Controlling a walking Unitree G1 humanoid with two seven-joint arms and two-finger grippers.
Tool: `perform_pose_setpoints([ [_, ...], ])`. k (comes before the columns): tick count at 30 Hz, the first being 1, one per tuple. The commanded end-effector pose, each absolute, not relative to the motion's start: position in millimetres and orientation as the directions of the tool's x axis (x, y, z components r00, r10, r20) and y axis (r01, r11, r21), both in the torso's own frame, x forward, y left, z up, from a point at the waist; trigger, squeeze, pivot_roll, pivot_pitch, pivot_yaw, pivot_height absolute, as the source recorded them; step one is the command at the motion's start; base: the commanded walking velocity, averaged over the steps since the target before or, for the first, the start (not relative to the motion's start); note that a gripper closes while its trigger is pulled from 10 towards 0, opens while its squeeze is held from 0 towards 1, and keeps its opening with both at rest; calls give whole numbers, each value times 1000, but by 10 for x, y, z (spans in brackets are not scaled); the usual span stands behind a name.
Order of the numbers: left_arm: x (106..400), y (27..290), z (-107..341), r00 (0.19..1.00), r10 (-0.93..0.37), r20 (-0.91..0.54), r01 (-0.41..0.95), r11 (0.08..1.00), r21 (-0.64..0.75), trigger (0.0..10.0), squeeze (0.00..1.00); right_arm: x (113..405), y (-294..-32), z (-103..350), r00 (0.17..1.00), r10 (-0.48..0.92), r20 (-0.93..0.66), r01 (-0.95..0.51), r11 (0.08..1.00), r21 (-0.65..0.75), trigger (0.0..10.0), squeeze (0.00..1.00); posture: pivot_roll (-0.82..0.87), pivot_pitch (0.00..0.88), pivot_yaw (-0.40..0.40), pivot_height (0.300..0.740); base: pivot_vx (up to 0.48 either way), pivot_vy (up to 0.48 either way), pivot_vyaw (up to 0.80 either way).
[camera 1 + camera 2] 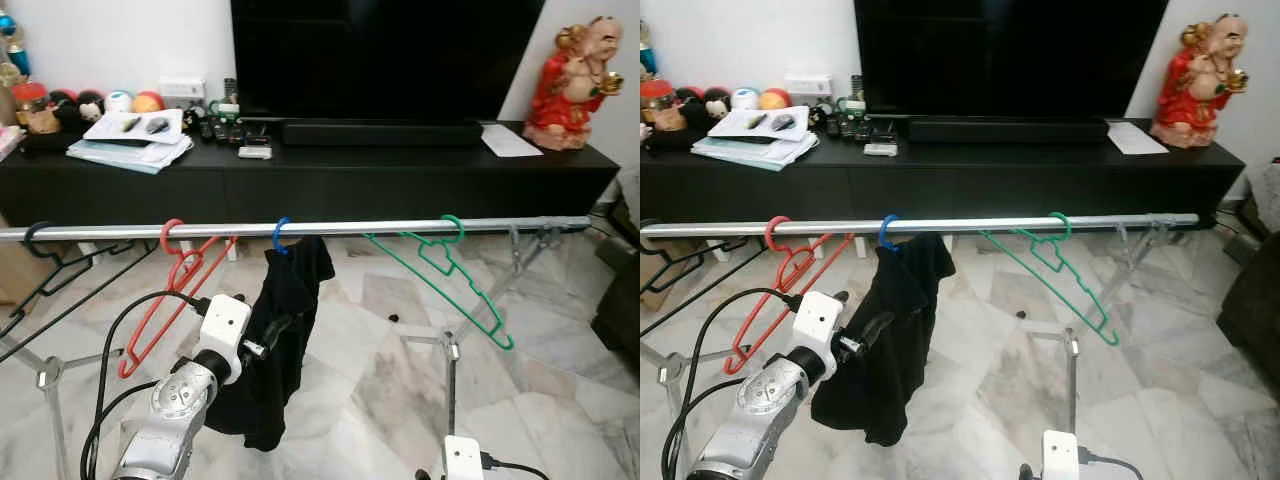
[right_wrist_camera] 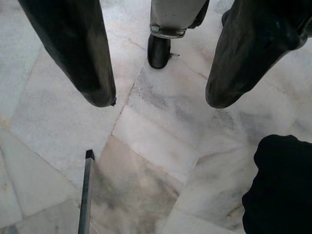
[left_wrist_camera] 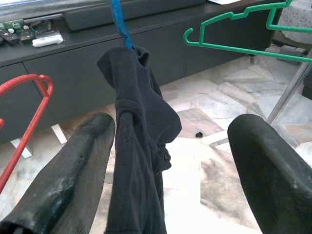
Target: Hang hanger
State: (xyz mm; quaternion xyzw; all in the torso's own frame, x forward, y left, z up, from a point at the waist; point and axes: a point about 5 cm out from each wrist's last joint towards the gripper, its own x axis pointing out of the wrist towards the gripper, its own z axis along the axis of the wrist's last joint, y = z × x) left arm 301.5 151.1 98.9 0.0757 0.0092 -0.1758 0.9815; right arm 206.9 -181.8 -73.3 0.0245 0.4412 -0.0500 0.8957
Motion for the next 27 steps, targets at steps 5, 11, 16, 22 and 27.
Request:
perform_pose_setpoints([
  [5, 3044, 1509, 1000, 941, -336, -42, 338, 931, 134, 10000, 0, 2039, -1833, -749, 595, -70, -801, 115, 993, -1, 10000, 0, 85, 44, -46, 740, 99, 0, 0],
  [11, 3045, 1507, 1010, 940, -338, -39, 340, 931, 137, 10000, 0, 2039, -1826, -750, 594, -62, -802, 110, 994, 5, 10000, 0, 85, 47, -45, 740, 273, 0, 0],
  [16, 3046, 1497, 1010, 939, -341, -39, 343, 929, 137, 10000, 0, 2042, -1823, -749, 594, -60, -802, 107, 994, 5, 10000, 0, 87, 46, -46, 740, 284, 0, 0],
  [22, 3044, 1477, 1015, 935, -352, -38, 354, 923, 150, 10000, 0, 2047, -1820, -746, 594, -56, -802, 101, 995, 5, 10000, 0, 88, 44, -46, 740, 285, 0, 0],
  [27, 3043, 1473, 1015, 932, -361, -40, 363, 919, 153, 10000, 0, 2049, -1819, -745, 595, -54, -802, 97, 995, 5, 10000, 0, 88, 44, -47, 740, 97, 0, 0],
])
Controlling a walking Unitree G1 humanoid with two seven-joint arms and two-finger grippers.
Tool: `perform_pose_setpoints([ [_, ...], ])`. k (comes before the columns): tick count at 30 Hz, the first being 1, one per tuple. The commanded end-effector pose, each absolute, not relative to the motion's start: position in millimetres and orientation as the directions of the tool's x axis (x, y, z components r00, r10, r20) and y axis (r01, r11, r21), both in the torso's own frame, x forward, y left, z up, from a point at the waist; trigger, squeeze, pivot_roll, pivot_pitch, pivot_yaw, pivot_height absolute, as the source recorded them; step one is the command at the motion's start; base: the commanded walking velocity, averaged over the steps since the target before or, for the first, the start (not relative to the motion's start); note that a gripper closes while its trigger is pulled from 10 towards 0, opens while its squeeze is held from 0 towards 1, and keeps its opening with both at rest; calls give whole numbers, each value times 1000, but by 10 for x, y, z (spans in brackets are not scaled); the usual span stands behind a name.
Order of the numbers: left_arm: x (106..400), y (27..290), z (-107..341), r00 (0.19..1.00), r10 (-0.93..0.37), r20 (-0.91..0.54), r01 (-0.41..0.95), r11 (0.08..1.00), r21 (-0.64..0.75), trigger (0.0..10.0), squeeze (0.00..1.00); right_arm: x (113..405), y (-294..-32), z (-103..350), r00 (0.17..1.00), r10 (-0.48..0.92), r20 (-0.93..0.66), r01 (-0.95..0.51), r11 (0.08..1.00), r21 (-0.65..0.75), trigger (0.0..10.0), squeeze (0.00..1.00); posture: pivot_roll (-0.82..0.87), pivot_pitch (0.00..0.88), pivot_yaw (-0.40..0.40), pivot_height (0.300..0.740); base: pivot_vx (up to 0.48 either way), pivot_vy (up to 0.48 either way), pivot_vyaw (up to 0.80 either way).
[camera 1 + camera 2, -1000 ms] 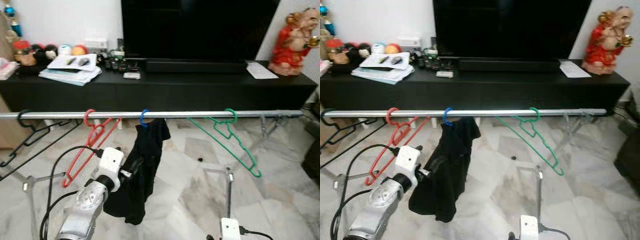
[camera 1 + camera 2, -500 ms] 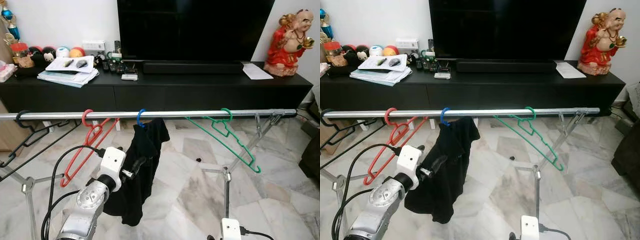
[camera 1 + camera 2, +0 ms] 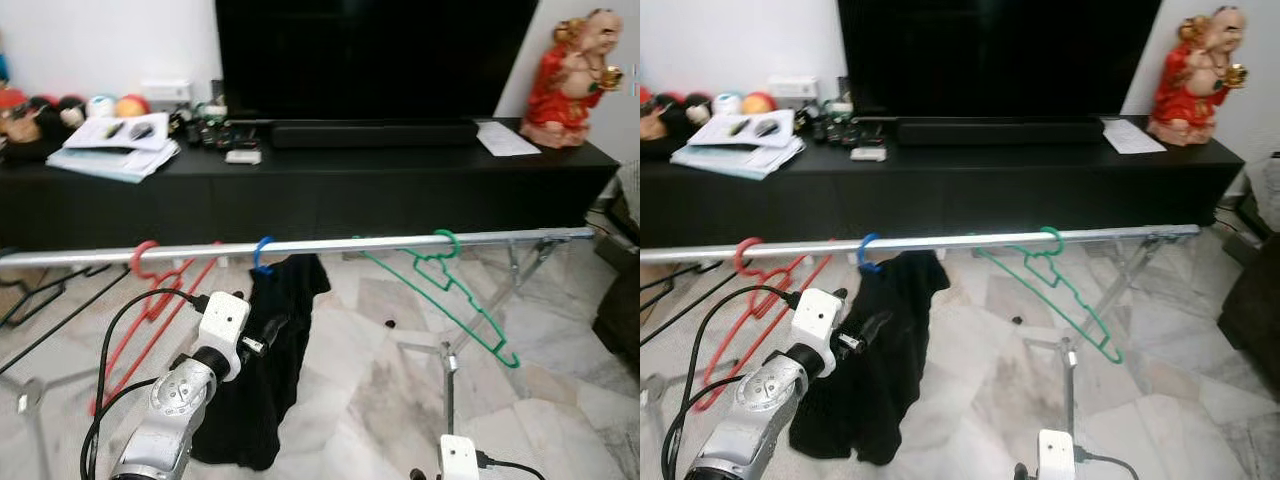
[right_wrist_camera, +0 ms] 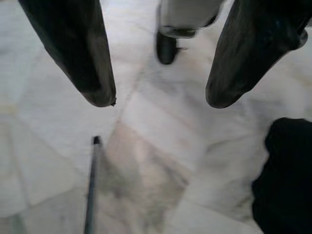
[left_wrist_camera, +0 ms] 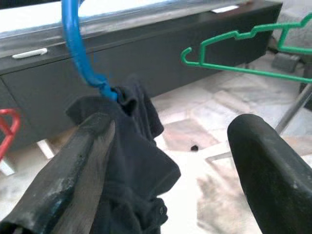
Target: Hang hanger
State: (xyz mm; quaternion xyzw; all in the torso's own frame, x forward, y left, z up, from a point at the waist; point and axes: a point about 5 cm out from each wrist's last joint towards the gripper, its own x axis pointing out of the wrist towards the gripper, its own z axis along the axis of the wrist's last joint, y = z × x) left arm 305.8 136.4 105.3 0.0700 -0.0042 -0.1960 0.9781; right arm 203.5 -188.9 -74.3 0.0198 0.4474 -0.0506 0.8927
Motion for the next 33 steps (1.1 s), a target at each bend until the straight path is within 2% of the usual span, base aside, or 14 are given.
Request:
perform_pose_setpoints([
  [1, 3039, 1470, 1015, 929, -366, -43, 368, 916, 158, 10000, 0, 2048, -1818, -746, 595, -54, -802, 96, 995, 5, 10000, 0, 89, 45, -47, 740, 0, 0, 0],
  [9, 3027, 1472, 993, 922, -382, -68, 388, 904, 177, 10000, 0, 2047, -1819, -746, 594, -53, -803, 95, 995, 4, 10000, 0, 90, 47, -48, 740, 0, 0, 0],
  [14, 2994, 1477, 891, 893, -425, -148, 448, 872, 196, 10000, 0, 2049, -1821, -745, 593, -52, -803, 92, 996, 3, 10000, 0, 89, 50, -49, 740, 0, 0, 0],
  [22, 3119, 1537, 869, 911, -366, -188, 406, 874, 267, 10000, 0, 2052, -1823, -743, 593, -51, -803, 86, 996, 0, 10000, 0, 89, 49, -52, 740, 0, 0, 0],
  [26, 3257, 1561, 853, 932, -293, -215, 346, 897, 277, 10000, 0, 2052, -1828, -743, 594, -54, -803, 85, 996, -4, 10000, 0, 79, 45, -48, 740, 0, 0, 0],
  [33, 3326, 1476, 872, 921, -316, -227, 373, 883, 285, 10000, 0, 2051, -1837, -742, 594, -55, -803, 81, 997, -8, 10000, 0, 77, 39, -50, 740, 0, 0, 0],
])
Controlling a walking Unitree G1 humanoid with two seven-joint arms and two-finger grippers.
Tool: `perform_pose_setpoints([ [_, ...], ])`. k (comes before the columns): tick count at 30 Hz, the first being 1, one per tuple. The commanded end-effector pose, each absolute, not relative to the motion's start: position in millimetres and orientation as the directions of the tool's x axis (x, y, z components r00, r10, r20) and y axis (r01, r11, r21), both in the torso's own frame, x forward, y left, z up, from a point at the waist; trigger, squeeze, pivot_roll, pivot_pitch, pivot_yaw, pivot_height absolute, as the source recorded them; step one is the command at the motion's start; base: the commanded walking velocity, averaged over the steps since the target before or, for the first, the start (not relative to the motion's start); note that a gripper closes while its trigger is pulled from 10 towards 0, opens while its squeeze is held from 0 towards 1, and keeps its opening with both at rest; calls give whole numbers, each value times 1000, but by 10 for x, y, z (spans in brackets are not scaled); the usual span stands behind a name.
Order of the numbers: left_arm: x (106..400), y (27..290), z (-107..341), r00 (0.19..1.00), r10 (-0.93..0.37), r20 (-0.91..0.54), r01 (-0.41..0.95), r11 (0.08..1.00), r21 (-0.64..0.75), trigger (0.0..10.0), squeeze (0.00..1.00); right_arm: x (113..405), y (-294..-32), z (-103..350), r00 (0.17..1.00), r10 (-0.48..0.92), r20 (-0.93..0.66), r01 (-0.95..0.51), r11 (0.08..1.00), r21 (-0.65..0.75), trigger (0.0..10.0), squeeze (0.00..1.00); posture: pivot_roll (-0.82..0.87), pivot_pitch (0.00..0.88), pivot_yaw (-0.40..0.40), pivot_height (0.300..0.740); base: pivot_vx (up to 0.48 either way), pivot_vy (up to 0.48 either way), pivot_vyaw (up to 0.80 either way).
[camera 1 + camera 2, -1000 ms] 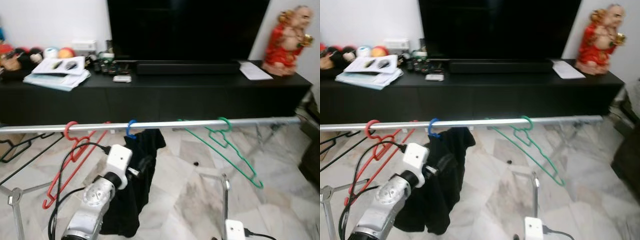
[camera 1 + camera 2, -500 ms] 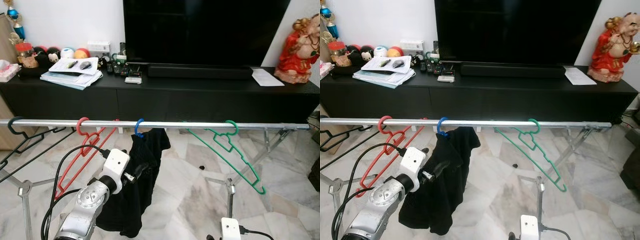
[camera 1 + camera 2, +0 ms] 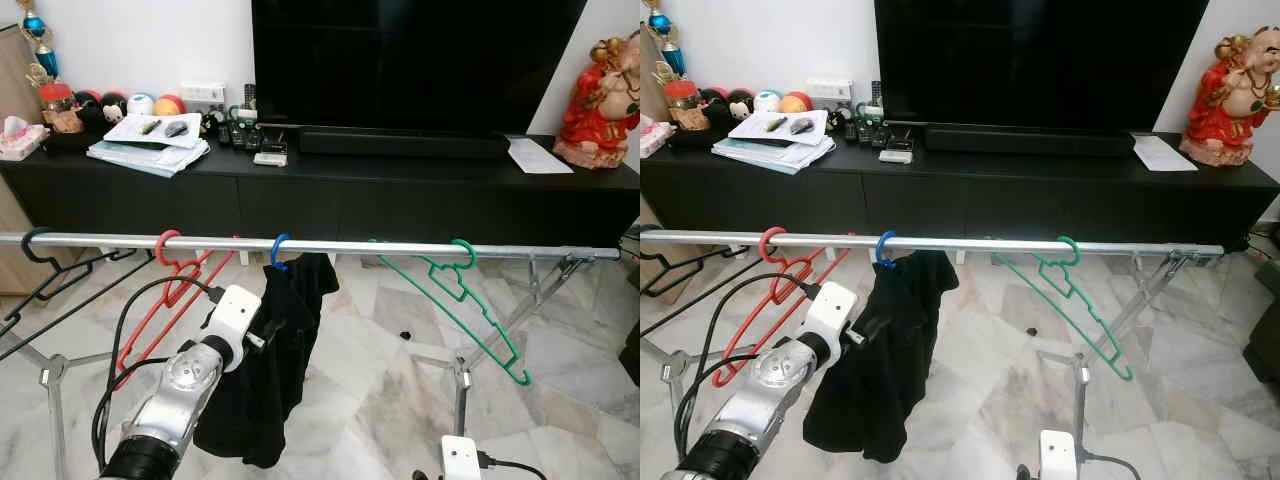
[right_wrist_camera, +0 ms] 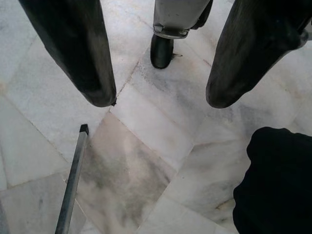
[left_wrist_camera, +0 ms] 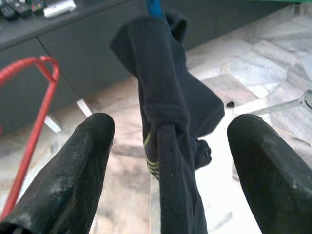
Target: Hang hanger
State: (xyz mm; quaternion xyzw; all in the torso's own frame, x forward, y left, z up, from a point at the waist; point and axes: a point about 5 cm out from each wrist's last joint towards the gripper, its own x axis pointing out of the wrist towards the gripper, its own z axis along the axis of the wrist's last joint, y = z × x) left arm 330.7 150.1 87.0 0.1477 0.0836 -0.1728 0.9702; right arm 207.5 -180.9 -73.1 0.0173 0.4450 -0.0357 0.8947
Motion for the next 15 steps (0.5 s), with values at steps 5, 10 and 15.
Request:
perform_pose_setpoints([
  [5, 3393, 1448, 861, 926, -279, -255, 350, 888, 299, 10000, 0, 2061, -1836, -736, 599, -47, -799, 68, 998, -8, 10000, 0, 76, 29, -53, 740, 0, 0, 0],
  [10, 3470, 1409, 851, 931, -247, -268, 320, 906, 276, 10000, 0, 2065, -1836, -733, 601, -47, -798, 69, 998, -7, 10000, 0, 78, 23, -56, 740, 0, 0, 0],
  [15, 3535, 1341, 876, 928, -254, -274, 325, 910, 256, 10000, 0, 2069, -1838, -731, 602, -46, -797, 67, 998, -7, 10000, 0, 77, 26, -58, 740, 0, 0, 0],
])
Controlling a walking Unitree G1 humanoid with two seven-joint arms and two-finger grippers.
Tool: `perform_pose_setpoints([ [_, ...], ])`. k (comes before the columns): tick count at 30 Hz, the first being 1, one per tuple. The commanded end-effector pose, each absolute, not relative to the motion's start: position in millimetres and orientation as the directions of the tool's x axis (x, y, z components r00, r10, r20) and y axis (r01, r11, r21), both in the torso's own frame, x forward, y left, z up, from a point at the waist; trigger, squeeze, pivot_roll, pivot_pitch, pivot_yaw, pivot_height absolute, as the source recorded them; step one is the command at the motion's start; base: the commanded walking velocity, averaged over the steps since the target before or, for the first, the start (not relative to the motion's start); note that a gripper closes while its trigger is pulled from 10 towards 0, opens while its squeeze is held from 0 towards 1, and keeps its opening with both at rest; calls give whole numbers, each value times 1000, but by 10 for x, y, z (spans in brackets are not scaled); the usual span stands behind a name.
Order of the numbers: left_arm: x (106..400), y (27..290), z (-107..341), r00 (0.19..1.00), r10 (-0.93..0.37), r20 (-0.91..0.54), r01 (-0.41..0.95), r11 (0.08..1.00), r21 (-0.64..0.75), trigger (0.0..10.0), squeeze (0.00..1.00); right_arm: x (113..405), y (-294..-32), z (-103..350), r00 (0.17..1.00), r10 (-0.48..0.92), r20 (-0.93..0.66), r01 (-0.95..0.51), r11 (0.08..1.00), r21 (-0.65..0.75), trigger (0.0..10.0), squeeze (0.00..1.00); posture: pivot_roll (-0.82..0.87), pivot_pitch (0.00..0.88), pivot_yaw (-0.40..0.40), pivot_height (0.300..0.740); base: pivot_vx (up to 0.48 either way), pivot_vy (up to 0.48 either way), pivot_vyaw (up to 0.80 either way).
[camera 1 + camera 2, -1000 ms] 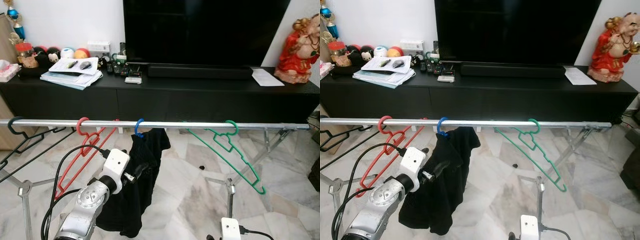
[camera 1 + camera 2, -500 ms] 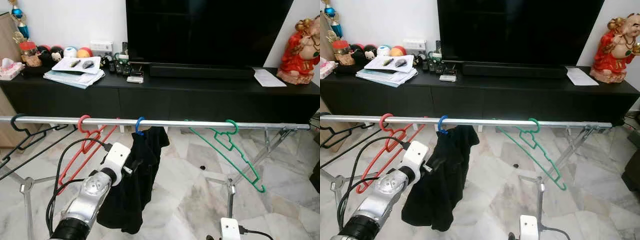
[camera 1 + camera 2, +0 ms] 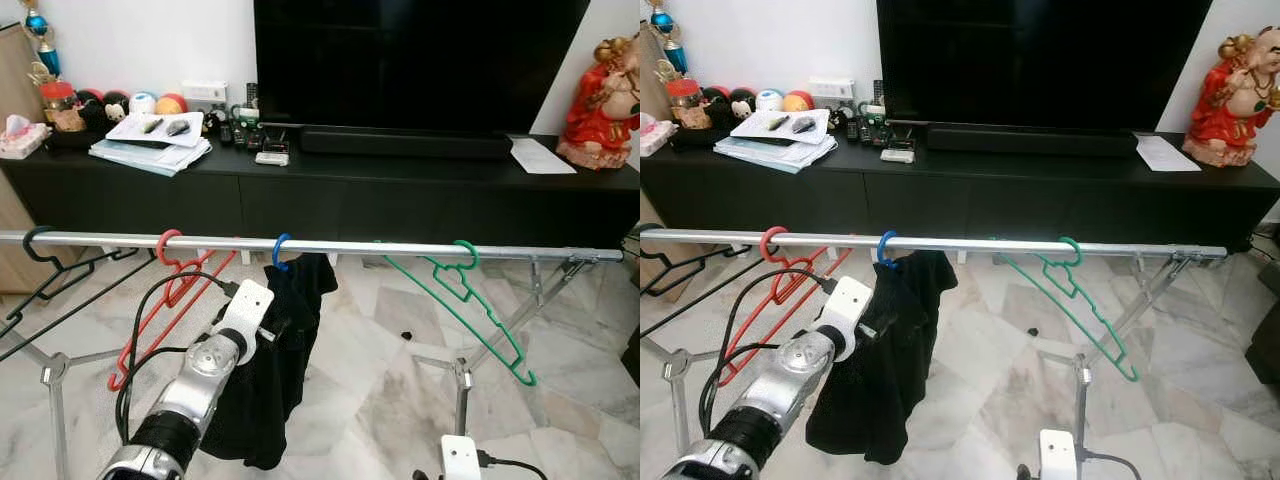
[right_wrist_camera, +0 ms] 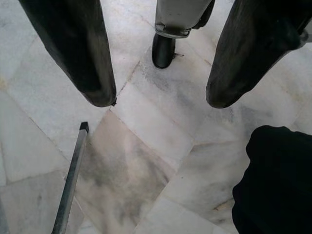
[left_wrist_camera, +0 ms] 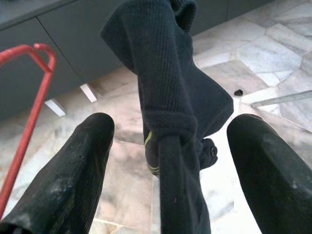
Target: Hang hanger
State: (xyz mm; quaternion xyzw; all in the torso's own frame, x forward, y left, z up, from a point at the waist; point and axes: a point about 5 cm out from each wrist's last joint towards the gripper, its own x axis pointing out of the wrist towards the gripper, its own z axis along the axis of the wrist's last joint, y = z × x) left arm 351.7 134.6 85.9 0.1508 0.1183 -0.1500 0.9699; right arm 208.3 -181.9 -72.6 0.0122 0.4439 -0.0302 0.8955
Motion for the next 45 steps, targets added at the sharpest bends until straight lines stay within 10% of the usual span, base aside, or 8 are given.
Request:
perform_pose_setpoints([
  [1, 3581, 1288, 895, 922, -259, -287, 334, 907, 256, 10000, 0, 2071, -1839, -730, 603, -46, -797, 67, 998, -6, 10000, 0, 73, 28, -58, 740, 0, 0, 0],
  [17, 3689, 1140, 931, 924, -225, -311, 302, 926, 228, 9922, 0, 2079, -1843, -725, 602, -45, -797, 68, 998, -6, 10000, 0, 70, 41, -56, 740, 0, 0, 0],
  [21, 3699, 1129, 921, 923, -218, -316, 279, 947, 162, 0, 0, 2081, -1847, -724, 602, -44, -797, 65, 998, -6, 10000, 0, 71, 41, -59, 740, 0, 0, 0],
  [37, 3677, 1036, 842, 891, -256, -374, 321, 939, 122, 588, 0, 2083, -1855, -722, 601, -42, -798, 60, 998, -7, 10000, 0, 66, 42, -60, 740, 0, 0, 0],
  [38, 3672, 1034, 832, 888, -257, -380, 324, 938, 123, 1216, 0, 2082, -1855, -722, 601, -42, -798, 60, 998, -8, 10000, 0, 66, 42, -60, 740, 0, 0, 0],
  [39, 3668, 1034, 825, 887, -257, -384, 326, 937, 125, 7725, 0, 2081, -1855, -723, 601, -42, -798, 60, 998, -8, 10000, 0, 66, 43, -60, 740, 0, 0, 0],
  [41, 3663, 1033, 812, 884, -256, -391, 327, 937, 126, 10000, 0, 2080, -1855, -723, 601, -42, -798, 60, 998, -8, 10000, 0, 66, 44, -60, 740, 0, 0, 0],
  [45, 3652, 1037, 783, 880, -241, -411, 318, 939, 130, 10000, 0, 2078, -1856, -725, 600, -42, -799, 59, 998, -8, 10000, 0, 66, 45, -60, 740, 0, 0, 0],
])
